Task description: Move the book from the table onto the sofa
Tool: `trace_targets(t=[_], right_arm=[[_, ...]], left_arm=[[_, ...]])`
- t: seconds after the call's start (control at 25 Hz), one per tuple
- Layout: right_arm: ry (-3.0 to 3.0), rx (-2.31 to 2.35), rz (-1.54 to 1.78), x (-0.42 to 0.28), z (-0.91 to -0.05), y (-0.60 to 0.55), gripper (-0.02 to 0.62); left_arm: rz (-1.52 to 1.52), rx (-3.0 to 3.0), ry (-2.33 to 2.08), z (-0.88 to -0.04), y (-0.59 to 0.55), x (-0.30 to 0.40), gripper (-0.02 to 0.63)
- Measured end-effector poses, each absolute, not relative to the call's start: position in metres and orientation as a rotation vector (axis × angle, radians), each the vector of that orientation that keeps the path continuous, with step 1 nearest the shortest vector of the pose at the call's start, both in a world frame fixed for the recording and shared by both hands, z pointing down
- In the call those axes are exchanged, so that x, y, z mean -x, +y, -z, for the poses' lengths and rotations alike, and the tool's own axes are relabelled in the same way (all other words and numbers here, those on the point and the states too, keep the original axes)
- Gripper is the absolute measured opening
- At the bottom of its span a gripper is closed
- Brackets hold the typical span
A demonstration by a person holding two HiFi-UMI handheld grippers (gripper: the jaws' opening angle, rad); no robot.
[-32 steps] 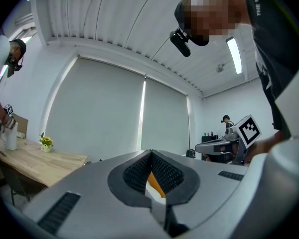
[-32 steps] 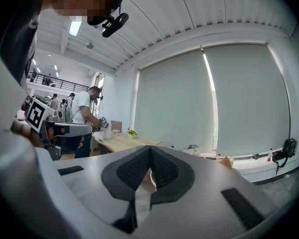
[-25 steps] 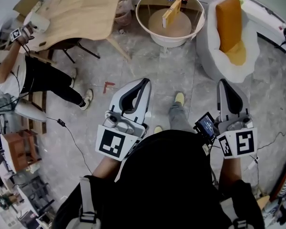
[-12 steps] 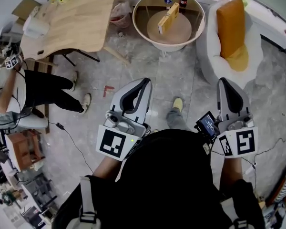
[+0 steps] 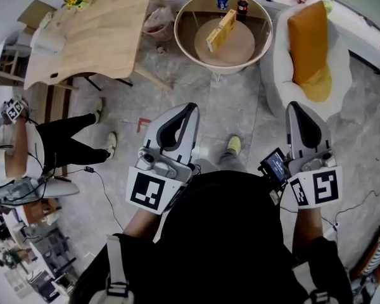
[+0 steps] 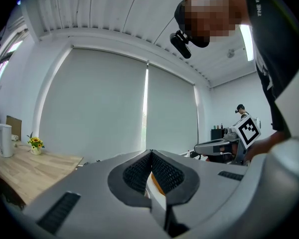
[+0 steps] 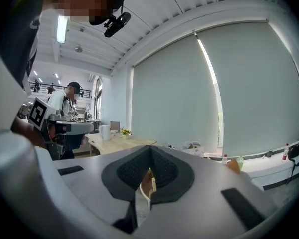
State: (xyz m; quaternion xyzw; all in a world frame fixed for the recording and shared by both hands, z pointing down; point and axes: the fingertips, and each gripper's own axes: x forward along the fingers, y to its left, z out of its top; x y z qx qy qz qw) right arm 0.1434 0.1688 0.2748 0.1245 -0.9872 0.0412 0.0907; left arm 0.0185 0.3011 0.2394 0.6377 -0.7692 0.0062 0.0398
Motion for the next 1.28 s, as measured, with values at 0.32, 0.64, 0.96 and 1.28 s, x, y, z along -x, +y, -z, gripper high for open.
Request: trace_targets(t=[0.32, 0.64, 0.96, 1.28], right_arm=[[-2.95, -0.357, -0.133, -0.146, -0.274, 0.155, 0.009], [-2.97, -0.353, -0.136, -0.149, -0.272, 0.148, 0.009], [-2.991, -0.355, -0.129, -0.149, -0.266, 0.143, 0.009], [-3.0, -0.352, -0.114, -0.143, -0.26, 0.145, 0.009]], left_arm=[[-0.036, -1.969, -2.348, -0.239, 0.285, -0.026, 0.003], [-0.038, -1.98, -2.37, -0.23, 0.277, -0.032, 0.003], [-0.05, -1.996, -2.395, -0.221, 0.273, -0.032, 0.003], [-0.035, -2.004, -2.406, -0.216, 0.274, -0.026, 0.003]])
